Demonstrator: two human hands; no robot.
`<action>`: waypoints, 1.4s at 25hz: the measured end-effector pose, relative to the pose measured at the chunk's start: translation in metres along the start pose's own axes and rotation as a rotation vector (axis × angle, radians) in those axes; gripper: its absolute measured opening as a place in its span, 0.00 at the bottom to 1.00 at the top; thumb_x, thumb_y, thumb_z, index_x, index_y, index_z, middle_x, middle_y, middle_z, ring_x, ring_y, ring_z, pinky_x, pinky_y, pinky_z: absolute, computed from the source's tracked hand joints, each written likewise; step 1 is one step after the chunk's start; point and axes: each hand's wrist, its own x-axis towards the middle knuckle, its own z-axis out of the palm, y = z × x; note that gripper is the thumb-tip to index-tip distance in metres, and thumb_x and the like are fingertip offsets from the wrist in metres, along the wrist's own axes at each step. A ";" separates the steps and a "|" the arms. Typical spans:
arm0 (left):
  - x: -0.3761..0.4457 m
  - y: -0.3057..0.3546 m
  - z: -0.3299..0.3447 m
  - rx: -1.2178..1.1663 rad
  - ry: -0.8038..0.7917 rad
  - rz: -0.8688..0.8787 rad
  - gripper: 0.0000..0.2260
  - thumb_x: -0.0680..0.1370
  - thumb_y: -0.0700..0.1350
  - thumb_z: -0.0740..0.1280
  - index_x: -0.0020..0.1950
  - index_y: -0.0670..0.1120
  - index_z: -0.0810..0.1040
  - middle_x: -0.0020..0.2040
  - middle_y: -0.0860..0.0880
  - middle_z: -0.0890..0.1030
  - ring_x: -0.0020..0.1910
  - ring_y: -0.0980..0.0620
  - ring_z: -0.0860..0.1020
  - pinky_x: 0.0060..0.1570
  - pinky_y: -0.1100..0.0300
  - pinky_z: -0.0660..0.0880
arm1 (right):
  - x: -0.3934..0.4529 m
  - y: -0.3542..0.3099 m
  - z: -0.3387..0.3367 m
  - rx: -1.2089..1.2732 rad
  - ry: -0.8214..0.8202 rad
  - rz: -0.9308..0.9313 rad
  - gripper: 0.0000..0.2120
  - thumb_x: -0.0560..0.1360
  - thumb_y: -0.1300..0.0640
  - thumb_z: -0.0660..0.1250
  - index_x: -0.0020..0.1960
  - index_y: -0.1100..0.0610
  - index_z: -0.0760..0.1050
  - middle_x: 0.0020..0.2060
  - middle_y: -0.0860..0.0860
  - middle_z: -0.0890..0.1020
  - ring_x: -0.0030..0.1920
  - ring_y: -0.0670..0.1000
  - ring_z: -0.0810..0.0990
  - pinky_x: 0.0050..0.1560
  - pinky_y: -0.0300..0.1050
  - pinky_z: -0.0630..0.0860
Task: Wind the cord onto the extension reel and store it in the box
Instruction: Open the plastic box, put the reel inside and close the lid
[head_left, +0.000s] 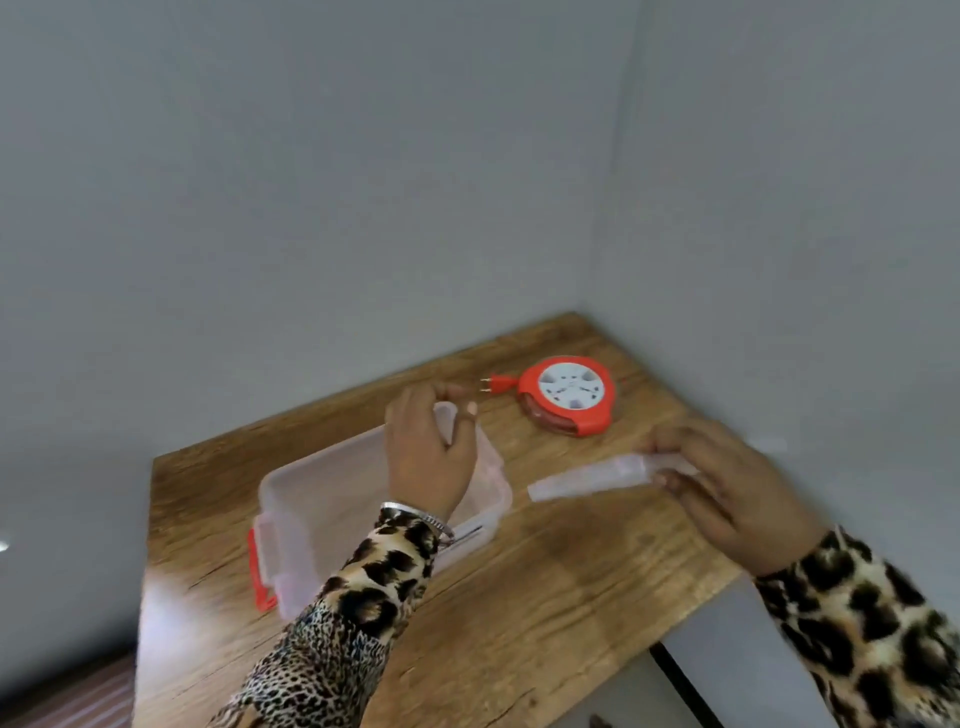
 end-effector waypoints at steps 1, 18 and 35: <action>-0.001 0.011 0.016 -0.017 -0.040 0.026 0.04 0.74 0.43 0.69 0.49 0.47 0.77 0.47 0.55 0.76 0.50 0.54 0.72 0.51 0.59 0.66 | -0.016 0.006 0.000 -0.013 -0.032 0.016 0.11 0.74 0.58 0.60 0.55 0.55 0.75 0.50 0.44 0.75 0.53 0.41 0.74 0.57 0.32 0.68; -0.012 0.022 0.182 -0.085 -0.275 -0.414 0.10 0.69 0.41 0.73 0.49 0.46 0.76 0.52 0.46 0.81 0.52 0.50 0.78 0.55 0.54 0.75 | -0.020 0.143 0.050 0.249 -0.292 0.358 0.09 0.69 0.54 0.69 0.49 0.50 0.79 0.44 0.42 0.81 0.47 0.42 0.78 0.52 0.39 0.75; 0.058 0.001 0.206 -0.584 0.046 -1.037 0.16 0.71 0.33 0.69 0.58 0.39 0.74 0.54 0.37 0.81 0.46 0.39 0.82 0.41 0.47 0.80 | 0.152 0.245 0.112 0.762 -0.357 0.980 0.29 0.66 0.57 0.76 0.63 0.60 0.70 0.56 0.58 0.80 0.50 0.57 0.81 0.50 0.54 0.80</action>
